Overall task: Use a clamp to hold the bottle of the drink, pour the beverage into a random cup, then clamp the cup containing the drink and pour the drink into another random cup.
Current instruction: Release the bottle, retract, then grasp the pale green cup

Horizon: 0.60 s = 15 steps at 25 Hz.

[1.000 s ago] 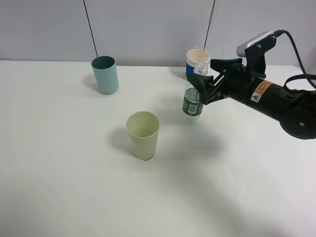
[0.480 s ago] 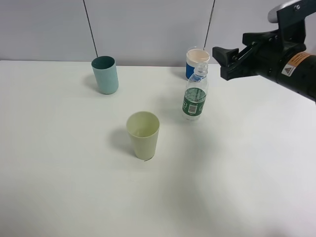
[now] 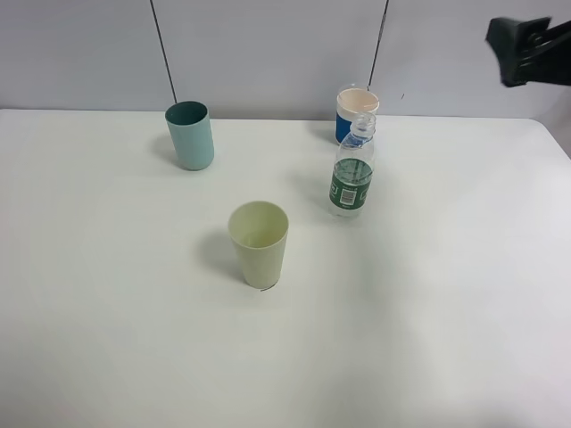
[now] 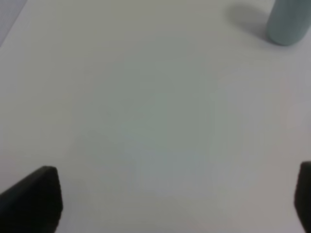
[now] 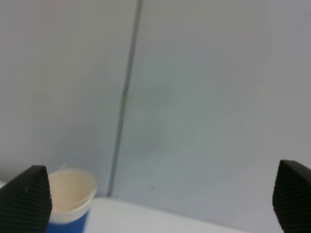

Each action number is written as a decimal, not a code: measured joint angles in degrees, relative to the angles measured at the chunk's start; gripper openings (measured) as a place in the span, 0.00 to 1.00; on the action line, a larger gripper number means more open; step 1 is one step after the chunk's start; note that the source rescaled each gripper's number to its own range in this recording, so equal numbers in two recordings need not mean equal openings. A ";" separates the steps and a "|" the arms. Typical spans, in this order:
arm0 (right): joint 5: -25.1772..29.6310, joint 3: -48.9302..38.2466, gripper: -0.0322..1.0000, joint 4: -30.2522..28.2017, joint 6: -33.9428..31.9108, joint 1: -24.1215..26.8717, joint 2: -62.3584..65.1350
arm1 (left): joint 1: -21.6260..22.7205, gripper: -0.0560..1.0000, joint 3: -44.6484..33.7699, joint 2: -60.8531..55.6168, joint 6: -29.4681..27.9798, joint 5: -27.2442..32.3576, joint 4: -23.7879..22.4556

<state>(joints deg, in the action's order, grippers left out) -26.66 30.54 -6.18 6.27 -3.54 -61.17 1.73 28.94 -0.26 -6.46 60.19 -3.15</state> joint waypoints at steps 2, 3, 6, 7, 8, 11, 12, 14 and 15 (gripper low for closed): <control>1.19 0.00 0.82 -0.21 -0.14 2.45 3.79 | 0.00 0.90 0.00 0.00 0.00 0.00 0.00; 2.29 0.00 0.82 -0.22 -0.14 3.78 5.98 | 0.00 0.90 0.00 0.00 0.00 0.00 0.00; 6.22 0.00 0.82 -0.38 -0.14 7.29 12.05 | 0.00 0.90 0.00 0.00 0.01 0.00 0.00; 7.61 0.00 0.83 -0.38 -0.14 8.45 13.97 | 0.00 0.90 0.00 0.00 0.01 0.00 0.00; 9.48 0.00 0.83 -0.38 -0.16 9.42 15.77 | 0.00 0.90 0.00 0.00 0.01 0.00 0.00; 15.75 0.00 0.83 -0.44 -0.06 12.56 20.33 | 0.00 0.90 0.00 0.00 0.01 0.00 0.00; 18.07 0.00 0.83 -0.44 0.09 13.08 21.89 | 0.00 0.90 0.00 0.00 0.01 0.00 0.00; 22.13 0.00 0.83 -0.38 0.74 13.50 24.56 | 0.00 0.90 0.00 0.00 0.01 0.00 0.00; 23.88 0.00 0.83 0.03 1.28 13.50 25.98 | 0.00 0.90 0.00 0.00 0.01 0.00 0.00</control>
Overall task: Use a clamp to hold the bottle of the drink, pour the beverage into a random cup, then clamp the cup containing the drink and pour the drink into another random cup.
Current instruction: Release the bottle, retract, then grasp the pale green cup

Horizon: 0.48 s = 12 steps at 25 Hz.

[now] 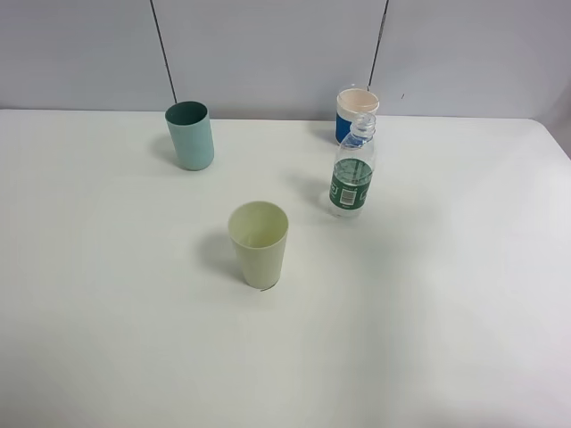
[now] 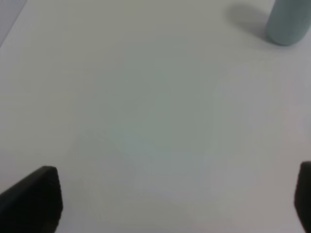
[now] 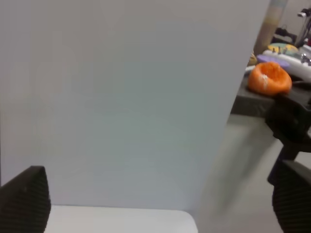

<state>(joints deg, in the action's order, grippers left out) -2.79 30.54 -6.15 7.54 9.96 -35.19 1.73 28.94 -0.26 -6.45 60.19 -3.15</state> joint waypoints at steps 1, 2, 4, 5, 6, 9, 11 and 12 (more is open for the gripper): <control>1.37 0.00 0.83 0.59 0.18 0.00 1.13 | 0.00 0.90 0.00 0.00 0.00 0.00 0.00; 2.79 0.00 0.83 1.77 0.24 0.00 2.19 | 0.00 0.90 0.00 0.00 0.00 0.00 0.00; 6.94 0.00 0.83 4.60 0.29 0.00 4.98 | 0.00 0.90 0.00 0.00 0.00 0.00 0.00; 8.79 0.00 0.83 6.15 0.37 0.00 6.15 | 0.00 0.90 0.00 0.00 0.00 0.00 0.00; 11.11 0.00 0.83 6.72 0.78 0.00 7.61 | 0.00 0.90 0.00 0.00 0.00 0.00 0.00; 17.97 0.00 0.83 9.71 2.17 0.00 11.89 | 0.00 0.90 0.00 0.00 0.00 0.00 0.00; 22.50 0.00 0.83 11.49 2.98 0.00 14.80 | 0.00 0.90 0.00 0.00 0.00 0.00 0.00; 24.24 0.00 0.83 12.29 3.09 0.00 16.02 | 0.00 0.90 0.00 0.00 0.00 0.00 0.00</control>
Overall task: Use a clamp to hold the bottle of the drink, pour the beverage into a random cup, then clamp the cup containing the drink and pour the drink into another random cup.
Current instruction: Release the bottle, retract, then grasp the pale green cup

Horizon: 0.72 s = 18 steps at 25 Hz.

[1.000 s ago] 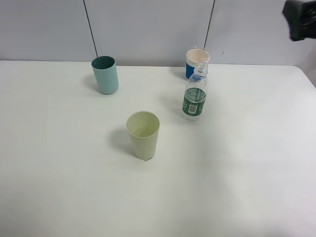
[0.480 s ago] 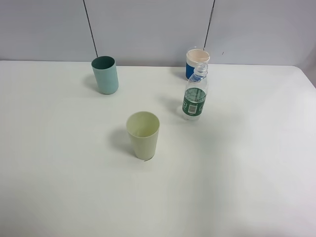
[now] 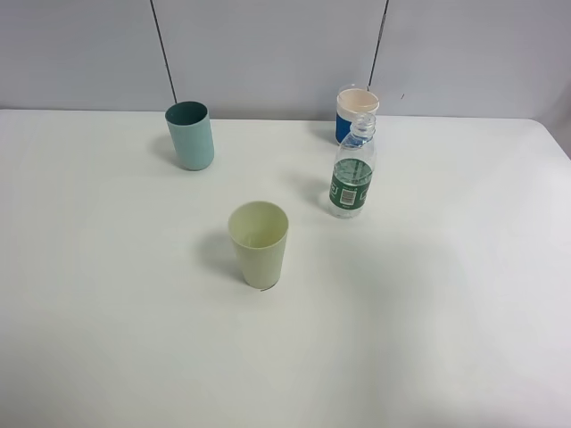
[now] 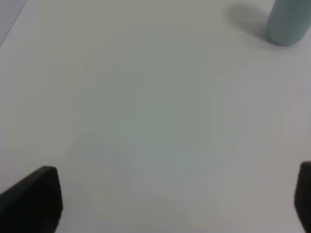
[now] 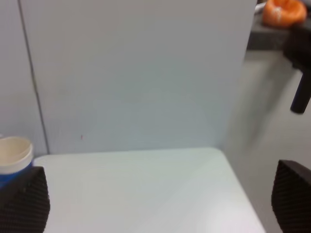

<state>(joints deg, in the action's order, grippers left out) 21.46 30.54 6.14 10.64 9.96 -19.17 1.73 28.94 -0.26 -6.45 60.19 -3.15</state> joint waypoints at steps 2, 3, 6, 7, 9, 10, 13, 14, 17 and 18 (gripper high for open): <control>3.46 0.00 0.83 0.89 0.04 0.00 2.63 | 0.00 0.90 0.00 0.00 0.00 0.00 0.00; 4.92 0.00 0.83 1.15 0.04 0.00 4.09 | 0.00 0.90 0.00 0.00 0.00 0.00 0.00; 6.46 0.00 0.83 1.21 0.07 0.00 8.45 | 0.00 0.90 0.00 0.00 0.00 0.00 0.00; 6.75 0.00 0.83 1.21 0.07 0.00 9.68 | 0.00 0.90 0.00 0.00 0.00 0.00 0.00; 7.48 0.00 0.83 1.21 0.07 0.00 12.43 | 0.00 0.90 0.00 0.00 0.00 0.00 0.00; 7.84 0.00 0.83 1.21 0.07 -0.08 13.62 | 0.00 0.90 0.00 0.00 0.00 0.00 0.00; 11.50 0.00 0.83 1.21 0.07 -0.56 16.17 | 0.00 0.90 0.00 0.00 0.00 0.00 0.00; 13.34 0.00 0.83 1.21 0.07 -0.59 16.77 | 0.00 0.90 0.00 0.00 0.00 0.00 0.00; 17.81 0.00 0.83 1.21 0.07 -1.16 18.86 | 0.00 0.90 0.00 0.00 0.00 0.00 0.00; 19.03 0.00 0.83 1.21 0.07 -1.20 19.16 | 0.00 0.90 0.00 0.00 0.00 0.00 0.00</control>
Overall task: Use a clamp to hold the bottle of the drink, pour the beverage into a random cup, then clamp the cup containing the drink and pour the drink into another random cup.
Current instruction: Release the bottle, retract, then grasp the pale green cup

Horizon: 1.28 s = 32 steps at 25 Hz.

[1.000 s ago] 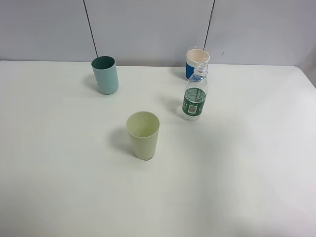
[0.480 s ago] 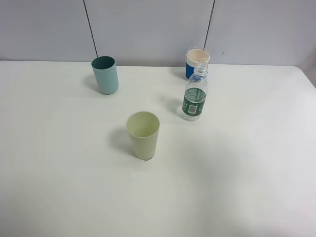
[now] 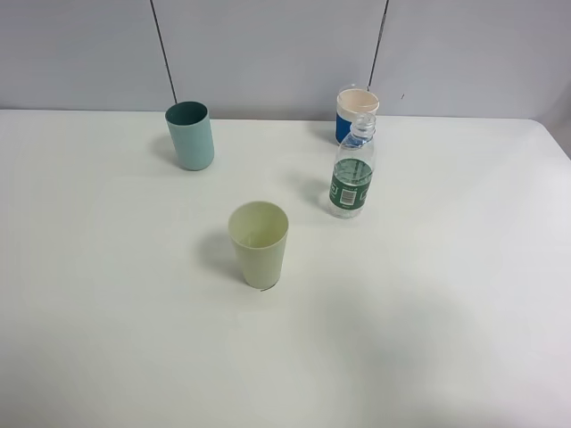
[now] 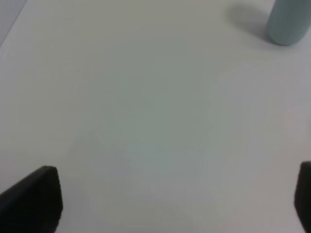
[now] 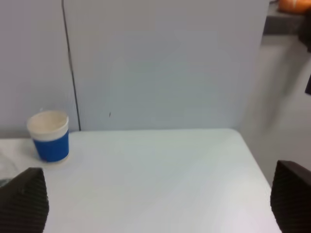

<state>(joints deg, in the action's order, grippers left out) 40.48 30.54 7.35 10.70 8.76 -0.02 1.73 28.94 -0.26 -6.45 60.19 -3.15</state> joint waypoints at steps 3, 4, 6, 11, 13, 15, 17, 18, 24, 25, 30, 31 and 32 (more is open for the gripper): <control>4.39 0.00 0.83 0.00 0.00 -0.43 0.16 | 0.00 0.90 0.00 0.00 0.00 0.00 0.00; 6.01 0.00 0.83 0.00 0.00 -0.77 0.16 | 0.00 0.90 0.00 0.00 0.00 0.00 0.00; 9.87 0.00 0.83 -0.31 0.00 -1.94 0.16 | 0.00 0.90 0.00 0.00 0.00 0.00 0.00; 13.52 0.00 0.83 -1.97 0.00 -2.60 0.16 | 0.00 0.90 0.00 0.00 0.00 0.00 0.00; 14.59 0.00 0.83 -1.92 0.00 -2.60 0.16 | 0.00 0.90 0.00 0.00 0.00 0.00 0.00; 16.94 0.00 0.83 -2.04 0.00 -2.60 0.16 | 0.00 0.90 0.00 0.00 0.00 0.00 0.00; 18.97 -0.63 0.83 -2.08 0.00 -2.60 0.16 | 0.00 0.90 0.00 0.00 0.00 0.00 0.00; 19.92 -1.24 0.83 -2.08 0.00 -2.60 0.16 | 0.00 0.90 0.00 0.00 0.00 0.00 0.00; 20.34 -1.69 0.83 -2.10 0.00 -2.60 0.16 | 0.00 0.90 0.00 0.00 0.00 0.00 0.00; 20.34 -1.69 0.83 -2.10 0.00 -2.60 0.16 | 0.00 0.90 0.00 0.00 0.00 0.00 0.00; 20.34 -1.69 0.83 -2.10 0.00 -2.60 0.16 | 0.00 0.90 0.00 0.00 0.00 0.00 0.00; 20.34 -1.69 0.83 -2.10 0.00 -2.60 0.16 | 0.00 0.90 0.00 0.00 0.00 0.00 0.00; 20.34 -1.69 0.83 -2.10 0.00 -2.60 0.16 | 0.00 0.90 0.00 0.00 0.00 0.00 0.00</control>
<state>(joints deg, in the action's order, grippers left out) 60.83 28.85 5.25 10.70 6.16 0.14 1.73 28.94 -0.26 -6.45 60.19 -3.15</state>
